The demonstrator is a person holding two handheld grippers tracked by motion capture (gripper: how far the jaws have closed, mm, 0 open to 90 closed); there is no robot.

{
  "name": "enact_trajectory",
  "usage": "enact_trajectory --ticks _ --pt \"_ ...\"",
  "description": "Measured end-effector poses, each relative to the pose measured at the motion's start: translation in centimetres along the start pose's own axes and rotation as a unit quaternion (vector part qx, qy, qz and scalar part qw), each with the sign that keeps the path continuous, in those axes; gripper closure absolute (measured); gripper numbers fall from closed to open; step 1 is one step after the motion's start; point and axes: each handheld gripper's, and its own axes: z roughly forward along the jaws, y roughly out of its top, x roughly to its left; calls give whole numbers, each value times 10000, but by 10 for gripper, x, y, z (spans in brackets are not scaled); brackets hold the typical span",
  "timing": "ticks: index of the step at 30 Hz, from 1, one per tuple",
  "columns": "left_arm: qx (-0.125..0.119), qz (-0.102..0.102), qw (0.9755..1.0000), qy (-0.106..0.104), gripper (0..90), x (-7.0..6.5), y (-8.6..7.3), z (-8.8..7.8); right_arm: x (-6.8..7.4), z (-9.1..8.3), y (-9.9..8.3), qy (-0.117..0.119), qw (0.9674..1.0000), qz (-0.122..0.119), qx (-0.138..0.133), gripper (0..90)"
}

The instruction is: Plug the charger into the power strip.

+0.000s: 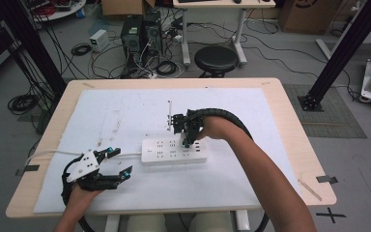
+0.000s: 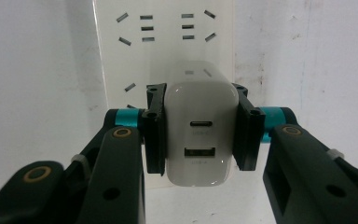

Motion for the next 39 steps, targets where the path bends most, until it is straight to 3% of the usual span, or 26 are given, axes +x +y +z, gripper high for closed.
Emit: enact_trajectory --ticks 6,16,24,27,29,39 --pt "-4 2 10000 -4 244 -1 0 0 -3 1 7 94 9998 -27 148 638" --pt "-26 -39 10000 27 244 2 -2 -1 -6 2 8 201 9997 97 130 640" --pt "-43 -64 10000 46 244 3 -4 -2 -2 3 10 83 9998 -70 137 639" --pt "-35 -67 10000 55 244 4 -4 -3 4 10 11 -62 9992 -179 345 639" --pt "-28 -77 9999 59 244 4 -5 -4 -1 11 11 48 9996 -158 244 640" --pt "-31 -101 9999 74 244 7 -6 -1 -4 11 14 145 9991 -77 390 641"
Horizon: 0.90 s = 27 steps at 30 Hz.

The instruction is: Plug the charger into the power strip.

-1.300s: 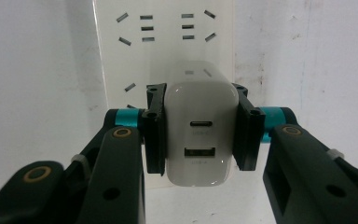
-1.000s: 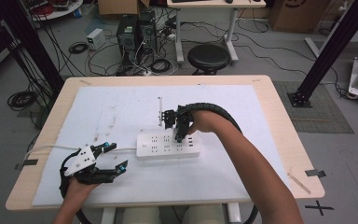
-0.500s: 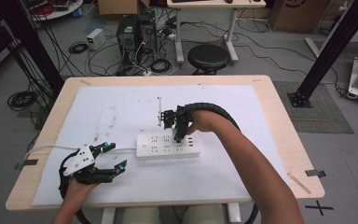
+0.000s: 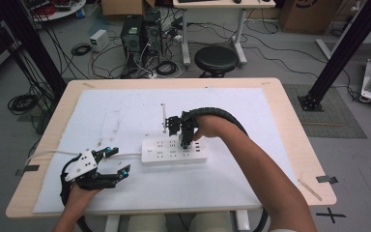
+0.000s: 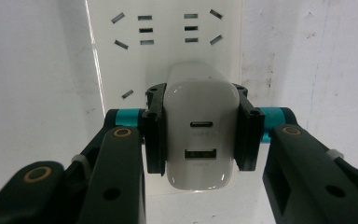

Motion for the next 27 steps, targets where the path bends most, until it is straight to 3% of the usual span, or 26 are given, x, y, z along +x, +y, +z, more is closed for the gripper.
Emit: enact_trajectory --ticks 4,5,8,11,13,14,16,24,27 --pt "3 -10 10000 30 244 2 -1 0 -3 3 9 57 9997 -115 204 642" --pt "-5 -11 10000 28 244 2 -1 1 -2 2 9 98 9997 -9 231 642" --pt "-18 -21 10000 32 244 3 -1 2 -4 3 8 119 9998 -21 181 642" --pt "-2 -6 10000 24 244 3 0 4 -4 4 3 127 9999 84 56 642" --pt "-48 -28 10000 19 244 2 1 4 -3 6 -3 99 9995 141 -264 641" --pt "-48 -28 10000 19 244 2 1 4 -3 6 -3 99 9995 141 -264 641" --pt "-21 -6 10000 14 245 1 2 4 -2 7 -10 97 9982 264 -528 639" --pt "2 -22 10000 27 247 -2 5 4 -3 7 -12 91 9977 205 -641 630" --pt "7 8 10000 10 247 -2 9 4 -2 8 -18 114 9956 462 -804 589"
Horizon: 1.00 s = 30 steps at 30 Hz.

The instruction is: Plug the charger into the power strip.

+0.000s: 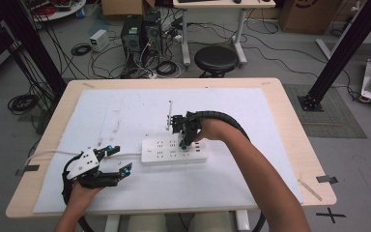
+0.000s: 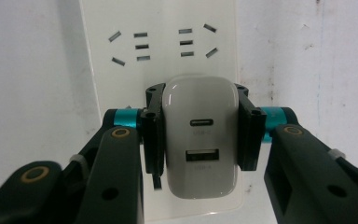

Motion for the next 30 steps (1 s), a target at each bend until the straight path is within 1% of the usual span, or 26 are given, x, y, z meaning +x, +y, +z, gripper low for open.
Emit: enact_trajectory --ticks 1,2,4,5,7,8,9,10,11,12,13,14,16,17,18,19,20,21,22,23,25,26,27,28,29,30 --pt "3 11 10000 -3 247 0 1 0 0 1 -2 -16 10000 92 -3 496" --pt "1 16 10000 -11 247 0 3 0 1 2 -4 -95 9997 221 22 429" --pt "-18 2 10000 -3 247 0 4 0 1 0 -11 -59 9985 519 -162 398" --pt "-23 -15 10000 -9 247 0 5 0 1 -2 -15 -114 9975 624 -316 368" --pt "-68 -65 10000 -14 247 -2 5 2 1 -7 -22 -163 9943 949 -469 288" --pt "-68 -65 10000 -14 247 -2 5 2 1 -7 -22 -163 9943 949 -469 288" --pt "-86 -112 9999 -26 247 -4 5 3 -1 -12 -31 -62 9900 1226 -690 245" --pt "-73 -105 9999 -33 247 -5 5 4 -1 -13 -35 -28 9881 1309 -810 220" --pt "-73 -105 9999 -33 247 -5 5 4 -1 -13 -35 -28 9881 1309 -810 220" --pt "-47 -74 10000 -48 247 -6 6 6 0 -17 -42 -4 9848 1469 -922 208" --pt "-47 -74 10000 -48 247 -6 6 6 0 -17 -42 -4 9848 1469 -922 208" --pt "-6 -51 10000 -67 247 -7 7 6 2 -20 -48 -63 9805 1609 -1130 208" --pt "-13 -56 10000 -74 247 -8 9 6 2 -25 -55 98 9714 1896 -1427 209" --pt "-13 -45 10000 -67 248 -8 10 6 1 -26 -58 153 9673 2046 -1492 208" --pt "-23 -50 10000 -70 247 -8 11 5 2 -29 -61 124 9646 2102 -1587 200" --pt "-23 -50 10000 -70 247 -8 11 5 2 -29 -61 124 9646 2102 -1587 200" --pt "-16 -61 10000 -63 248 -9 13 4 3 -33 -68 117 9599 2133 -1814 164" --pt "-16 -61 10000 -63 248 -9 13 4 3 -33 -68 117 9599 2133 -1814 164" --pt "-16 -61 10000 -63 248 -9 13 4 5 -36 -70 87 9582 2144 -1894 164" --pt "-16 -57 10000 -61 248 -10 13 4 7 -39 -76 -8 9550 2172 -2021 153" --pt "-9 -50 10000 -62 248 -11 14 4 11 -42 -80 -98 9527 2215 -2076 124" --pt "-9 -50 10000 -62 249 -11 14 4 11 -42 -80 -98 9527 2215 -2076 124" --pt "-1 -60 10000 -67 249 -11 14 4 12 -44 -82 -205 9523 2239 -2062 122" --pt "-1 -60 10000 -67 249 -11 14 4 12 -44 -82 -205 9523 2239 -2062 122" --pt "-1 -60 10000 -67 249 -11 14 4 15 -45 -83 -287 9508 2267 -2095 122" --pt "13 -68 10000 -57 249 -12 14 4 21 -50 -91 -387 9460 2252 -2298 8"
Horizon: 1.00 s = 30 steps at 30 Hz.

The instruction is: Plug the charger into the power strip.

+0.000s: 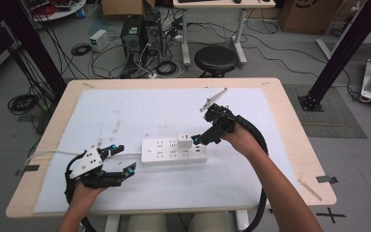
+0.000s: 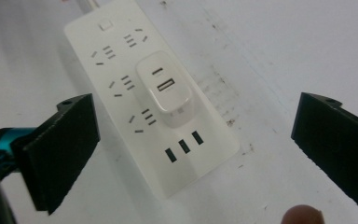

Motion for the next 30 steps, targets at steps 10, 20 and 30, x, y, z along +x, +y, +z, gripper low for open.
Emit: enact_trajectory --ticks 10,20,30 --pt "-68 -26 10000 -6 249 -3 4 1 5 -18 -42 -244 9972 430 -561 9" --pt "-152 -34 9999 -9 249 -4 7 2 10 -36 -95 -760 9813 960 -1485 10" --pt "-375 -125 9992 100 249 1 10 -2 15 -42 -127 -1005 9698 1026 -1971 10"
